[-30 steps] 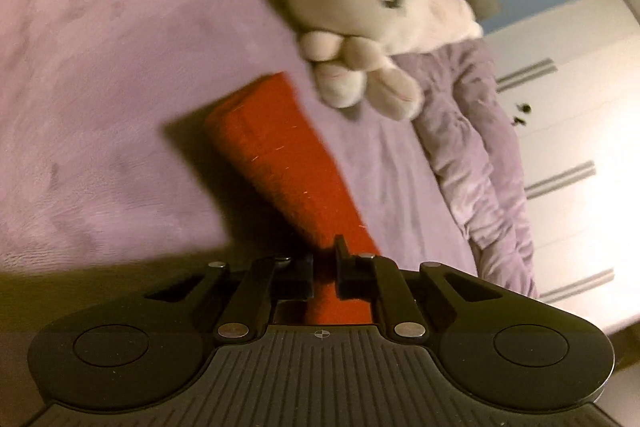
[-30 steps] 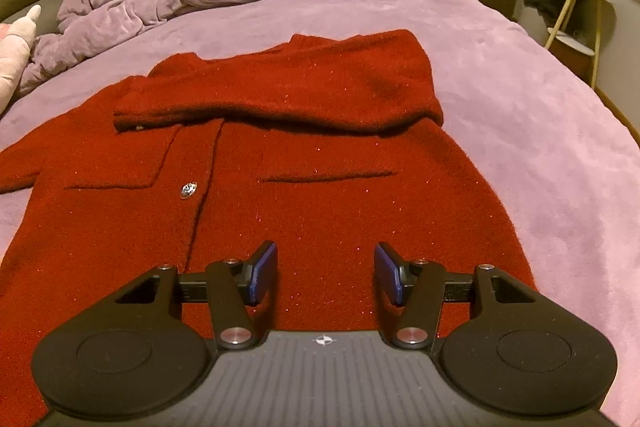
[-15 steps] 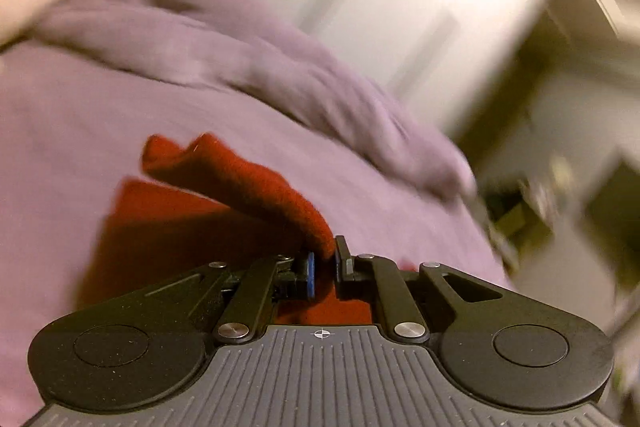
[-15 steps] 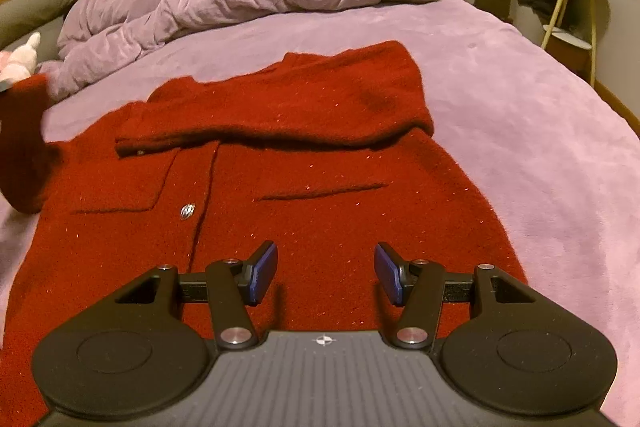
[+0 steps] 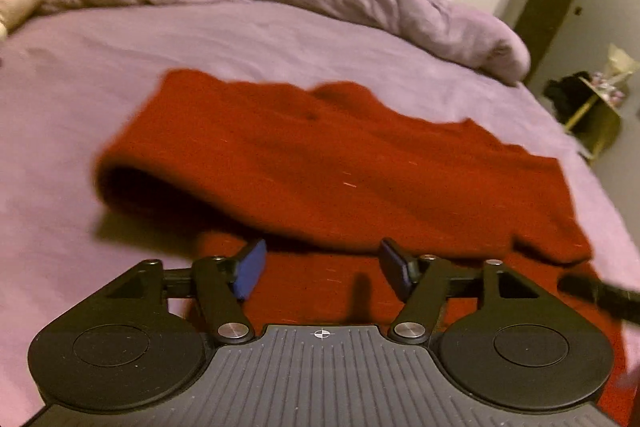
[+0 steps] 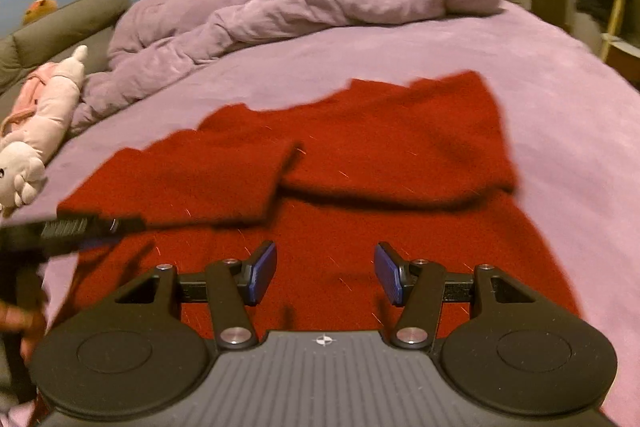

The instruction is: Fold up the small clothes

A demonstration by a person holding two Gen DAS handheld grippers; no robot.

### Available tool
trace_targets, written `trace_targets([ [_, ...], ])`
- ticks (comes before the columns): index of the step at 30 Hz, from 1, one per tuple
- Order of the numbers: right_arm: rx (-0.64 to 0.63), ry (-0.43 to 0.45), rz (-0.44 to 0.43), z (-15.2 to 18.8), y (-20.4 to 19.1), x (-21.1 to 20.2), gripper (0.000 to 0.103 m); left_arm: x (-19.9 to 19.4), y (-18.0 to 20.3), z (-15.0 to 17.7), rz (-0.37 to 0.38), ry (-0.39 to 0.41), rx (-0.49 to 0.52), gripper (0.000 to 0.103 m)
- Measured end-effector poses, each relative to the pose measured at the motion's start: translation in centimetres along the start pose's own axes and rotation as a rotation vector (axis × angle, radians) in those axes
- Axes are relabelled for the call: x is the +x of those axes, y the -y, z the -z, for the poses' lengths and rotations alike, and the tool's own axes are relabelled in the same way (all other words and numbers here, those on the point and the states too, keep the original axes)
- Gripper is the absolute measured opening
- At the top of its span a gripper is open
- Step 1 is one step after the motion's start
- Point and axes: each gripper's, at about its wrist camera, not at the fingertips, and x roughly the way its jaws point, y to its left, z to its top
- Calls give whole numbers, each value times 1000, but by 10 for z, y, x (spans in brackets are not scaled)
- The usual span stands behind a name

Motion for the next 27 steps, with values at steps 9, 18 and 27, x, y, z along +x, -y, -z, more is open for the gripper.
trace_targets([
  [9, 180, -125, -102, -27, -16, 83, 21, 5, -27, -5, -35, -38, -27, 74],
  [18, -171, 215, 219, -54, -20, 23, 13, 11, -16, -17, -70, -60, -39, 75],
  [27, 30, 4, 162, -39, 54, 59, 22, 30, 5, -21, -88, -107, 57, 73],
])
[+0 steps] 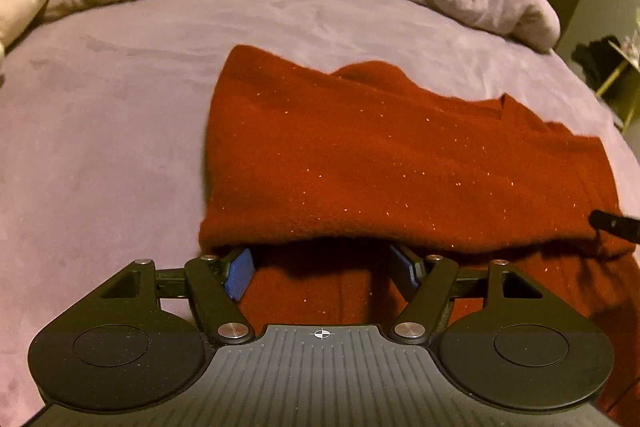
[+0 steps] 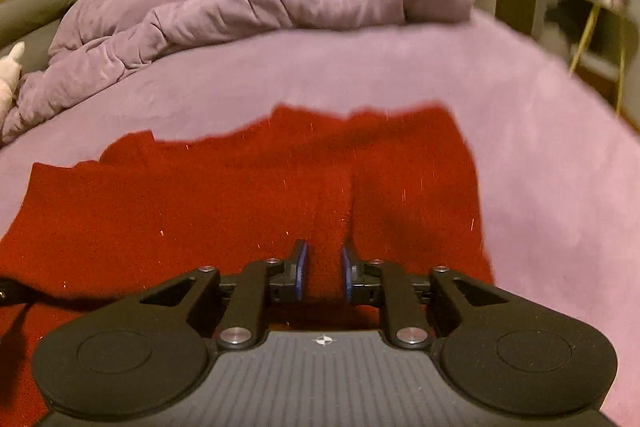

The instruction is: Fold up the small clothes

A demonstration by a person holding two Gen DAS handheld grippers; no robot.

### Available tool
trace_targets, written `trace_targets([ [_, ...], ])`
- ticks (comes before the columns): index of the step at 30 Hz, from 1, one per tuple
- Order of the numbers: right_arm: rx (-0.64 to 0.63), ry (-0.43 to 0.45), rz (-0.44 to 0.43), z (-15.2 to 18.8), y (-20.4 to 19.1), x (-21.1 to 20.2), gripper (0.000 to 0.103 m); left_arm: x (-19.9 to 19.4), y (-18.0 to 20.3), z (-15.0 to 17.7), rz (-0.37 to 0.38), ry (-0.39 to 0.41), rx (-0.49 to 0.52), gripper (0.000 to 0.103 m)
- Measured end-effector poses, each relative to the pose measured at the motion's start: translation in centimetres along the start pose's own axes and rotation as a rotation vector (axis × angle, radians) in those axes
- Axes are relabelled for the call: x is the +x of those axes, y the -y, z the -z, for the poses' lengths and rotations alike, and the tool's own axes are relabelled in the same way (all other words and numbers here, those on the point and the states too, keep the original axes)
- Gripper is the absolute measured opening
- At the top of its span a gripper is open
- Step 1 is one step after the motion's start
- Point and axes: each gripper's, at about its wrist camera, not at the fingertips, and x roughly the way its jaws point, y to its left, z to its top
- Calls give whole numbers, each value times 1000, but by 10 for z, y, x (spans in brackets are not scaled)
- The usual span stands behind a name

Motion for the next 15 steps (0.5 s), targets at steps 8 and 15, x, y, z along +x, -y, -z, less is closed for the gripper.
trace_targets([
  [8, 38, -24, -36, -10, 0, 21, 14, 4, 0, -7, -1, -55, 1, 76],
  [15, -390, 251, 311, -11, -30, -1, 7, -3, 9, -15, 28, -76, 5, 78],
])
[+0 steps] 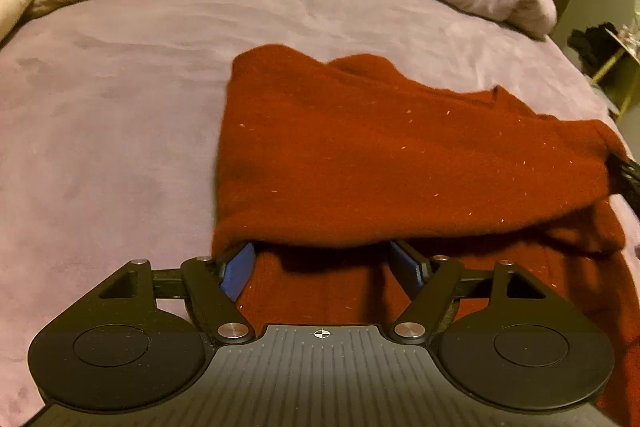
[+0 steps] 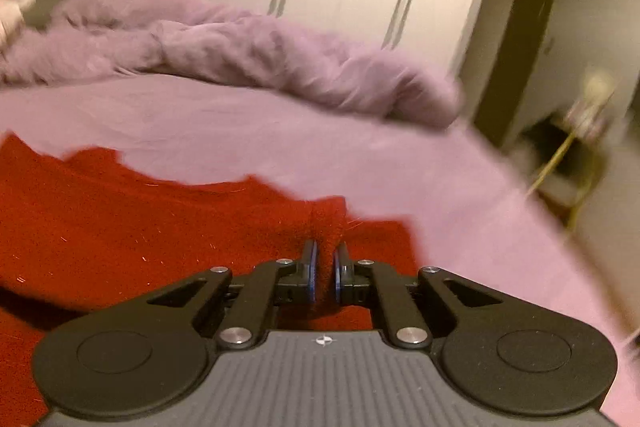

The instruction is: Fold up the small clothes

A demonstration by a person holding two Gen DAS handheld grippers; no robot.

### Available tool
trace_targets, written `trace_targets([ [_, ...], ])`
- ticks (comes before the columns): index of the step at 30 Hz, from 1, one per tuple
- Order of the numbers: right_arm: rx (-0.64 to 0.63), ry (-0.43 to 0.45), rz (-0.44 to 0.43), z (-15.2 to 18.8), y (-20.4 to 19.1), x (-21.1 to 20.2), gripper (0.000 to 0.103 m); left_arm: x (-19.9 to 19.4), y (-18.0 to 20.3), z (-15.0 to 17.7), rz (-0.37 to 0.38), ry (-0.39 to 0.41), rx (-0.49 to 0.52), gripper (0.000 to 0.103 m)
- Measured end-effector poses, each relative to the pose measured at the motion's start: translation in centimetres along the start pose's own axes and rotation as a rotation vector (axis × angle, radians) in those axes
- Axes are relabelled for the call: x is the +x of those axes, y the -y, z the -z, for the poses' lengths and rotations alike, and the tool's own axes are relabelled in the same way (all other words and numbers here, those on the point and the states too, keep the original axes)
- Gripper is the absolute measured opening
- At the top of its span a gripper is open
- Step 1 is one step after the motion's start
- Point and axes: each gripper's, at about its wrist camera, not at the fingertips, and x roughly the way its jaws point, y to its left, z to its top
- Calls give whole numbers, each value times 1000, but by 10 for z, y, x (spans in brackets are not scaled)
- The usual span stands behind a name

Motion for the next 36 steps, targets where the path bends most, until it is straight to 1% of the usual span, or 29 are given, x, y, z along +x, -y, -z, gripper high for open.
trace_targets([
  [1, 1, -33, 16, 5, 3, 8, 7, -1, 3, 0, 7, -9, 12, 78],
  [3, 36, -110, 3, 14, 11, 19, 8, -6, 8, 2, 9, -15, 54, 80],
  [4, 68, -137, -9, 19, 18, 22, 8, -11, 10, 4, 8, -10, 84, 81],
  [5, 104, -144, -23, 24, 24, 19, 11, -16, 11, 6, 8, -4, 105, 81],
  [7, 130, -136, -29, 27, 30, 12, 19, -29, 11, 7, 14, 16, 138, 81],
  [9, 129, -106, -29, 25, 32, 2, 19, -41, 10, 4, 19, 46, 154, 81],
  [12, 141, -48, -105, 13, 24, -7, 19, -50, 16, -7, 11, 112, 182, 82],
  [13, 130, -44, -133, 10, 18, -8, 19, -45, 19, -11, 11, 111, 186, 82],
  [15, 92, -48, -169, 7, 7, -6, 19, -27, 22, -17, 24, 95, 156, 82],
  [16, 76, -66, -184, 8, 2, -2, 19, -12, 23, -19, 35, 76, 140, 80],
  [17, 59, -105, -187, 10, -3, 6, 19, 1, 25, -18, 28, 48, 128, 76],
  [19, 39, -183, -172, 22, -9, 20, 18, 28, 29, -18, 8, -5, 125, 74],
  [20, 22, -173, -156, 26, -9, 23, 18, 36, 33, -16, -2, -4, 138, 75],
  [22, -33, -138, -133, 32, -11, 24, 18, 48, 40, -16, -30, 29, 174, 79],
  [23, -50, -129, -129, 33, -12, 26, 18, 53, 42, -17, -32, 34, 179, 81],
  [25, -72, -118, -110, 34, -12, 32, 18, 62, 41, -24, -28, 26, 157, 83],
  [27, -64, -115, -95, 31, -10, 41, 18, 68, 40, -29, -26, 24, 141, 85],
  [29, -49, -119, -82, 28, -11, 47, 18, 71, 39, -28, -30, 30, 154, 92],
  [31, -29, -125, -81, 26, -11, 50, 18, 72, 35, -27, -25, 34, 158, 94],
  [33, -7, -135, -101, 23, -6, 50, 19, 67, 31, -25, -14, 29, 139, 94],
  [36, 62, -158, -160, 20, 9, 33, 19, 50, 27, -18, 0, 41, 140, 91],
])
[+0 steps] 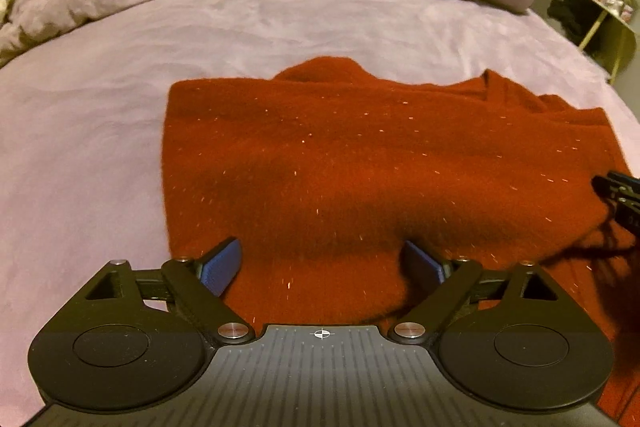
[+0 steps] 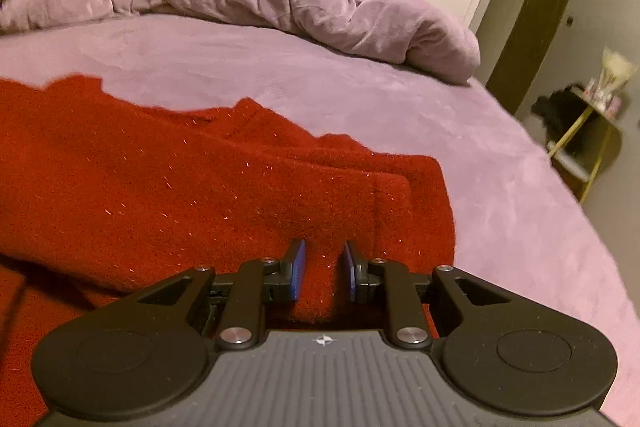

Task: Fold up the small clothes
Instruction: 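Grasp the coat's side edge with the right gripper and fold it inward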

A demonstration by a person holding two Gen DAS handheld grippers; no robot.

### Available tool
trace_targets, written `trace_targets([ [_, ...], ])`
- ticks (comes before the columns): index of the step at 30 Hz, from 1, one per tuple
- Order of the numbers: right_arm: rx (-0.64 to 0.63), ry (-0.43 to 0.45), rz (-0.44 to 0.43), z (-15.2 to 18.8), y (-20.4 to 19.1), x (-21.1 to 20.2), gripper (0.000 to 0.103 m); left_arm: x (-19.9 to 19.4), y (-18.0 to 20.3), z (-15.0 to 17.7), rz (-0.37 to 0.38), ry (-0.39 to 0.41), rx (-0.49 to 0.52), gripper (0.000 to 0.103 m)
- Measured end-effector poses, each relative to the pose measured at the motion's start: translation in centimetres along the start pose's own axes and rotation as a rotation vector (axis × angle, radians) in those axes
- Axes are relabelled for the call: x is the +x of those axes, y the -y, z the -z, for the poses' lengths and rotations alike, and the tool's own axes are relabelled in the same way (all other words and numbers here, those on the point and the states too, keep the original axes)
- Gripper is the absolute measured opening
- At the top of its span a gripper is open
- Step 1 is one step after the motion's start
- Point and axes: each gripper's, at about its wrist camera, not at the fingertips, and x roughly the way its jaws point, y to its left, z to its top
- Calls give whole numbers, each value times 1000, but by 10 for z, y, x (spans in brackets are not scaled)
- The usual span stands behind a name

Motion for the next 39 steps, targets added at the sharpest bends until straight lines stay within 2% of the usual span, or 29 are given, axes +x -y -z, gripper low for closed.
trace_targets([
  [4, 119, -13, -94, 16, 17, -23, 22, -15, -7, 12, 12, 23, -7, 91],
  [7, 287, -50, -159, 27, 38, -31, 37, -22, -7, 16, 11, 25, -5, 91],
  [12, 601, -75, -279, 30, 72, -16, 40, -25, -1, 14, -6, 18, 4, 91],
  [14, 704, -111, -289, 29, 78, -1, 41, -24, -1, 14, -12, 15, -3, 91],
  [15, 734, -127, -291, 29, 78, 6, 40, -23, -1, 14, -13, 14, -7, 91],
  [16, 744, -137, -277, 29, 77, 10, 29, -24, 0, 14, -15, 13, -9, 91],
  [17, 726, -134, -266, 28, 74, 9, 8, -25, 0, 14, -17, 13, -10, 91],
  [19, 728, -80, -312, 26, 74, 0, 8, -31, -2, 14, -8, 24, -15, 91],
  [21, 807, -15, -365, 33, 86, -9, 7, -33, -5, 15, -1, 26, -27, 91],
  [23, 785, -18, -322, 39, 91, -10, 7, -33, -8, 14, -8, 26, -44, 91],
  [26, 661, -82, -241, 45, 79, -7, 7, -31, -11, 17, -12, 15, -57, 91],
  [33, 355, -75, -101, 34, 41, -9, 6, -27, -4, 17, -47, -5, -1, 93],
  [36, 284, -71, -84, 34, 35, -10, 7, -22, -4, 19, -60, -14, 3, 97],
  [39, 275, -63, -82, 32, 42, -20, 12, -26, -4, 22, -67, -12, 9, 97],
])
